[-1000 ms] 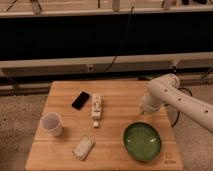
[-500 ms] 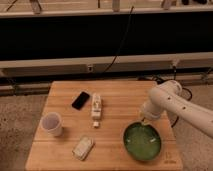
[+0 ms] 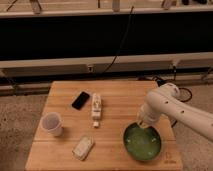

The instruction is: Place the pepper in the ceramic bowl

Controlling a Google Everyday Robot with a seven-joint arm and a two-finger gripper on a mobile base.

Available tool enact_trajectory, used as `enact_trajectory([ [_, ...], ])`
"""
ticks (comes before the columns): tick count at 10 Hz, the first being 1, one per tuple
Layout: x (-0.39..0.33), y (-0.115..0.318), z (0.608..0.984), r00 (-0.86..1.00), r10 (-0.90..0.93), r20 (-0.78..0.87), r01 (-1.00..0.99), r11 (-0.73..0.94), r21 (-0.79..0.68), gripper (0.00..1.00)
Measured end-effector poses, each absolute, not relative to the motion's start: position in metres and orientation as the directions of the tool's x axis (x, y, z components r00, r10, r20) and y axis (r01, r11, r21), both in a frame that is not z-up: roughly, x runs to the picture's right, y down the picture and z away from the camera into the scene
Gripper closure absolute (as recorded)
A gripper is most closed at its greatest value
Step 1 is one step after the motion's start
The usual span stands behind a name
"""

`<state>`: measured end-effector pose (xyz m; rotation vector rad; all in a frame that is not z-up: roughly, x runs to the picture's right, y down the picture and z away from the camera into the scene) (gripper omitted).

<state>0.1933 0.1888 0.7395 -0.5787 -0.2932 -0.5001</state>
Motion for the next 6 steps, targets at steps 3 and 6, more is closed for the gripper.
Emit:
enact_trajectory([
  [3, 0.1929, 0.1925, 0.7379, 0.844, -0.362, 0.396, 0.523, 0.723, -0.452, 0.46],
  [6, 0.1928, 0.1931, 0.7381, 0.846, -0.360, 0.394, 0.520, 0.724, -0.453, 0.21],
])
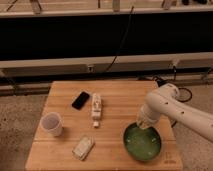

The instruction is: Place the pepper in the ceramic bowl

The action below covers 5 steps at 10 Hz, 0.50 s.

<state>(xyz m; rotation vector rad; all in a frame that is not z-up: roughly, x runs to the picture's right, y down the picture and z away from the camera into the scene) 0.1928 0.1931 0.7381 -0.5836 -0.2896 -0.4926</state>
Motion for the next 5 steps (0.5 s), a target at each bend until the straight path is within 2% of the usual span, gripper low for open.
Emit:
enact_trajectory([
  [5, 0.1927, 0.1959, 0.7373, 0.849, -0.357, 0.391, 0.515, 0.724, -0.458, 0.20],
])
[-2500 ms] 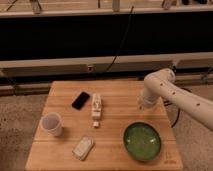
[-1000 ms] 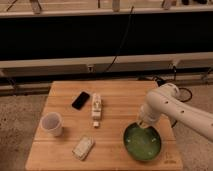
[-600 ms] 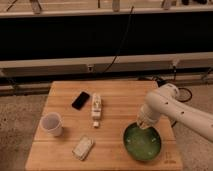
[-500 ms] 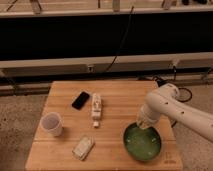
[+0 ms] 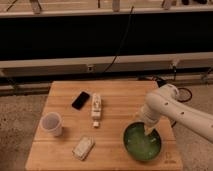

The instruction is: Place the pepper in the ceramic bowl

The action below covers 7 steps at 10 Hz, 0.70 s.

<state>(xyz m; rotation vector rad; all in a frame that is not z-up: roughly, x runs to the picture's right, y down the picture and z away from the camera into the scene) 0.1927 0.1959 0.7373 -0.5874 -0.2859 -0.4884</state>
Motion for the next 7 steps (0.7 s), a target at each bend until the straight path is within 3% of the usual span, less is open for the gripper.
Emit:
enact_trajectory([
  [7, 0.1917, 0.1935, 0.7340, 0.847, -0.360, 0.390, 0.517, 0.726, -0.454, 0.20],
])
